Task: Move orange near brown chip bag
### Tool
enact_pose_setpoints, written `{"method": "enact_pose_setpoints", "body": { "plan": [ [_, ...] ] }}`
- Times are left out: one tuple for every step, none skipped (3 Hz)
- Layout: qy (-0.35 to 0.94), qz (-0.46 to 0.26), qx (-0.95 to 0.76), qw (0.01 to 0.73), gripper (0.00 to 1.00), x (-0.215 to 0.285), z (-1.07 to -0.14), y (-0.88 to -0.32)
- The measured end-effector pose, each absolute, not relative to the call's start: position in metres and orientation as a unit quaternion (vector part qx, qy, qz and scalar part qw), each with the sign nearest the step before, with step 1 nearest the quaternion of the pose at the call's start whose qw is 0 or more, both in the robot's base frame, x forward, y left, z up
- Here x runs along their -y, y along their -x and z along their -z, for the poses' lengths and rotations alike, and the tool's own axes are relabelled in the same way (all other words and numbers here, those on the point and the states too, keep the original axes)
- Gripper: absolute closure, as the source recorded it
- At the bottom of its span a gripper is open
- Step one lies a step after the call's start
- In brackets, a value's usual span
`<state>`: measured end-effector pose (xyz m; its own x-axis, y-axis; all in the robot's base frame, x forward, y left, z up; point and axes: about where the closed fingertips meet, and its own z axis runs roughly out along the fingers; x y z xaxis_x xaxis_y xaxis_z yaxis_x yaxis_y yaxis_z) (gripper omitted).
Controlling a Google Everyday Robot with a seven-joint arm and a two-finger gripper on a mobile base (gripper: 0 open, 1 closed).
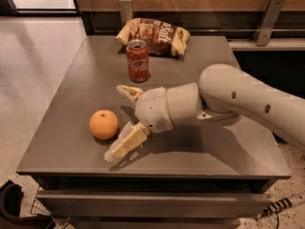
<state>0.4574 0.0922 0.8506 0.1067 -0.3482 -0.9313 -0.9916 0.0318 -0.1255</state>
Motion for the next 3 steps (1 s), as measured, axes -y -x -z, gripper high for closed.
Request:
{"method": "enact_pose_setpoints", "body": {
  "plan": [
    [0.59, -0.384, -0.549, 0.451, 0.23, -0.1111, -0.8402, -0.455],
    [0.592, -0.382, -0.549, 0.45, 0.47, -0.1118, -0.8415, -0.4539],
    [0.593, -0.383, -0.548, 0.449, 0.7, -0.1135, -0.8422, -0.4528]
  ]
}}
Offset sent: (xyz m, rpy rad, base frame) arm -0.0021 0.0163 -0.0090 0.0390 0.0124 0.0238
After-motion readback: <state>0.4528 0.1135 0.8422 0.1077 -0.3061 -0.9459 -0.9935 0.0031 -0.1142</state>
